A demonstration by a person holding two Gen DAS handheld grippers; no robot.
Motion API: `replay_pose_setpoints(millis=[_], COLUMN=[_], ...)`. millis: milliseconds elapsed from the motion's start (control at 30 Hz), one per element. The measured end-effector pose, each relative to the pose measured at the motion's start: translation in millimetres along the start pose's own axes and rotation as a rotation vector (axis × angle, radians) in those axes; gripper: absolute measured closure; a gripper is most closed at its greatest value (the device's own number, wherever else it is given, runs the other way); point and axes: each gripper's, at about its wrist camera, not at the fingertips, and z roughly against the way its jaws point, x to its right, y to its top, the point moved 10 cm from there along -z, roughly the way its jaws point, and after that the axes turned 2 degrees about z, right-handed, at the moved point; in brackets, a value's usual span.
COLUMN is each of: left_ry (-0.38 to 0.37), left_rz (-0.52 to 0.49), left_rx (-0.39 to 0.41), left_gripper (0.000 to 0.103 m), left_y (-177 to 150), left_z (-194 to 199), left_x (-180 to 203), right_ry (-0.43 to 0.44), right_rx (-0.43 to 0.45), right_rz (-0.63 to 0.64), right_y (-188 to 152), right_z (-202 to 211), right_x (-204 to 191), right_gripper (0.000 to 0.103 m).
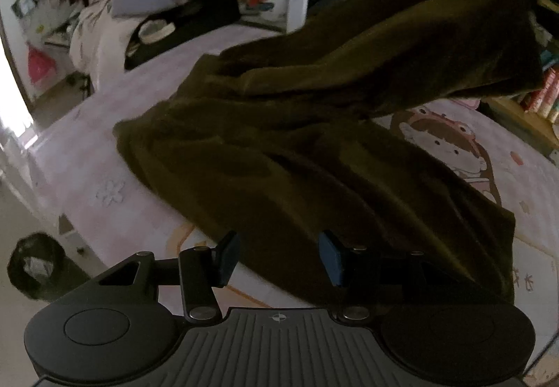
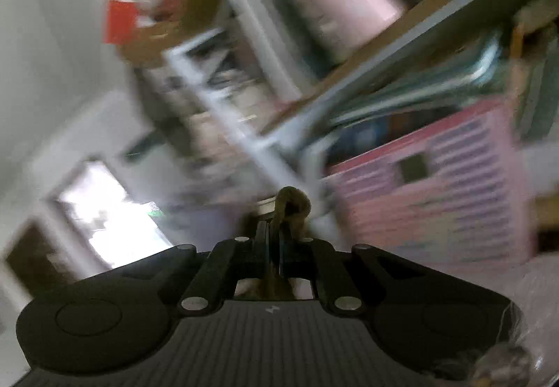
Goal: Fold clothes
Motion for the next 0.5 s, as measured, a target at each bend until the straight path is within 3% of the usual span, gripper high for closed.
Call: replay_pose_setpoints(millis=[100,133,167,200,367,500], left_ry=[0.009,0.012,0.015,0.016,0.012,-0.013], left_rz=[0.012,0.017,0.019,0.022,0.041,0.005], left_rx=[0.003,0.002,0.004,0.006,-0.024,-0.033], left_gripper=[0.052,0.052,0.052,0.052,0.052,0.052], left_y=[0.0,0.1,0.2,-0.2,-4.1,-2.8], left_z=[1.6,1.3,1.9,2.6,-5.6,-9.8], left_x=[-4.3,-5.8,-6.7,-7.7,-10.4,-0.5], right_ry=[-0.276,-0.347,-0.377,-0.407,-0.556,-0.56], right_rx=[-0.019,-0.048,-0.086,-0.124,-0.316,-0.418], right_rz=[0.104,0.126,0.12,0.114,0.084,0.133], right_y=[-2.2,-9.3,-21.2,-33.0,-91.7,-136.9], right_z=[-30.9,-36.9,-34.8,-32.5,-17.9,-10.9], right_x=[52.9,70.7,81.7,92.6,145.6,136.6], right_gripper=[0.095,0.085,0.063,0.057,0.056,0.057])
